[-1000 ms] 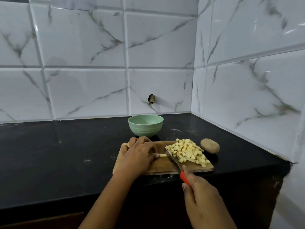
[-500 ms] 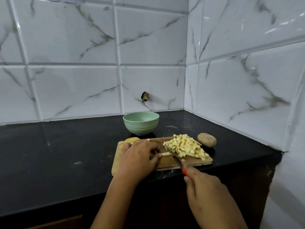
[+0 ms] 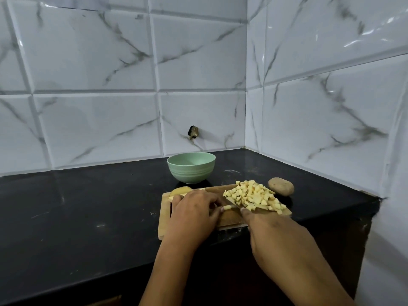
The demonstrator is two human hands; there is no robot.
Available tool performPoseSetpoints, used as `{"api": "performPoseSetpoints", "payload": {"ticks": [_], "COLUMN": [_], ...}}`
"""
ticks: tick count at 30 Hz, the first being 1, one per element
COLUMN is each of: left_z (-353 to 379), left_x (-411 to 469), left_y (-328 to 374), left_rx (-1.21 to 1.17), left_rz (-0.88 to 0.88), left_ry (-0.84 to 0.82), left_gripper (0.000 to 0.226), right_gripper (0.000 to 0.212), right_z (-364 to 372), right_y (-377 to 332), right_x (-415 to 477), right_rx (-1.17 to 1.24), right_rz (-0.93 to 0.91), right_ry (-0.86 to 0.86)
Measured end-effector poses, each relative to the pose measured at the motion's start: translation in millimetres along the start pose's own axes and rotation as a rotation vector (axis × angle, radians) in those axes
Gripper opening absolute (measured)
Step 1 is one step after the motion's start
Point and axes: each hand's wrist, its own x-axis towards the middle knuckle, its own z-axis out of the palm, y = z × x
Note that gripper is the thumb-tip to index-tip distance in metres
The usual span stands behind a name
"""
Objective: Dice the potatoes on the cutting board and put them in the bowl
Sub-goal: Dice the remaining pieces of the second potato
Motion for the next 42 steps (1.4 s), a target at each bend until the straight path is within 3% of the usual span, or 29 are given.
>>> {"api": "performPoseSetpoints", "payload": {"ticks": [15, 25, 30, 42], "left_z": [-0.8, -2.3, -2.9, -2.3], "left_x": [1.2, -0.6, -1.4, -0.3], "left_y": [-1.7, -0.6, -1.4, -2.2], "left_rx": [-0.005, 0.011, -0.049, -0.093], "left_rz": [-0.003, 0.007, -0.004, -0.039], "left_ry": [-0.036, -0.034, -0.025, -0.02], "left_gripper": [0.017, 0.019, 0.017, 0.014], "right_gripper": [0.053, 0.063, 0.058, 0.059], "right_z": [-2.1, 4.4, 4.2, 5.4], "right_y": [11.7, -10.1, -3.2, -6.1], "right_x": [-3.6, 11.7, -0.8, 5.0], "right_rx": [0.095, -0.054, 0.029, 0.024], "right_rz": [0.024, 0.008, -0.003, -0.014], "right_ry": [0.081, -0.071, 0.016, 0.019]}}
